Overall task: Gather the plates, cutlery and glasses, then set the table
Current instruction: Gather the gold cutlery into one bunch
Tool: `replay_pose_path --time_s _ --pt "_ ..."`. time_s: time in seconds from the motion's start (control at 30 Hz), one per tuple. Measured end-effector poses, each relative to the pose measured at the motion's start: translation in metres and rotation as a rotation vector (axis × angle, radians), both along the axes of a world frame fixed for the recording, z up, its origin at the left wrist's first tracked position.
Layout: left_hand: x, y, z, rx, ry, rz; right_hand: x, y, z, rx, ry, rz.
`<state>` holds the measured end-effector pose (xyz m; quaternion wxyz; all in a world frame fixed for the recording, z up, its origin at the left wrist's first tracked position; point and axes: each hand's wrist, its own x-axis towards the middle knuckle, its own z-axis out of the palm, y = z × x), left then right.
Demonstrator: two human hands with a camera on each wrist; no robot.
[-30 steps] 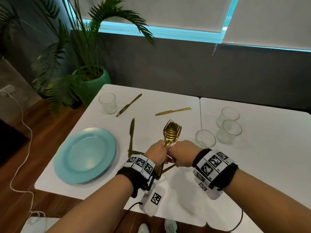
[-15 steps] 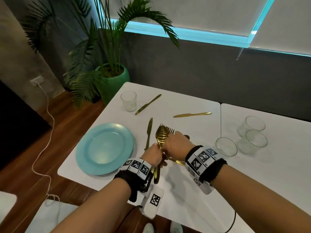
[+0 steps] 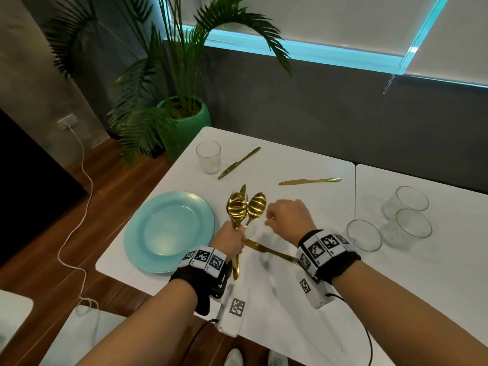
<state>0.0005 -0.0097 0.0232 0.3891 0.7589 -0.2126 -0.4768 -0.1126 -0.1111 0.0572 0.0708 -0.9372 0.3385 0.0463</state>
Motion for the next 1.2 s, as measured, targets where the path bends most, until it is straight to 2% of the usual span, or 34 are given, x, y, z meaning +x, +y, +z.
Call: replay_pose_path --time_s 0.1,0.2,0.4,0.5,0.67,0.83,0.93,1.1,1.2 --pt "0.015 0.004 -0.004 0.004 0.002 0.088 -0.013 -0.007 -0.026 0.210 0.144 -0.196" --pt "0.027 0.009 -0.008 0.013 -0.035 0.095 -0.020 0.002 -0.057 0.342 0.247 -0.255" --pt "0.031 0.011 -0.012 0.052 0.004 0.135 -0.024 0.009 -0.085 0.356 0.277 -0.347" --pt "0.029 0.010 -0.014 0.048 0.032 0.137 -0.026 0.008 -0.082 0.353 0.310 -0.364" --pt "0.025 0.007 -0.013 0.020 0.073 0.165 -0.035 0.006 -0.083 0.459 0.335 -0.428" --pt "0.025 0.003 -0.011 0.088 0.062 0.213 -0.049 0.005 -0.078 0.513 0.369 -0.356" --pt "0.027 0.000 -0.010 0.097 0.059 0.201 -0.057 0.003 -0.067 0.565 0.394 -0.364" --pt "0.026 -0.003 -0.008 0.047 0.162 0.266 -0.063 -0.003 -0.034 0.703 0.385 -0.380" --pt "0.023 -0.004 -0.004 0.054 0.182 0.285 -0.061 -0.006 -0.010 0.640 0.472 -0.305"
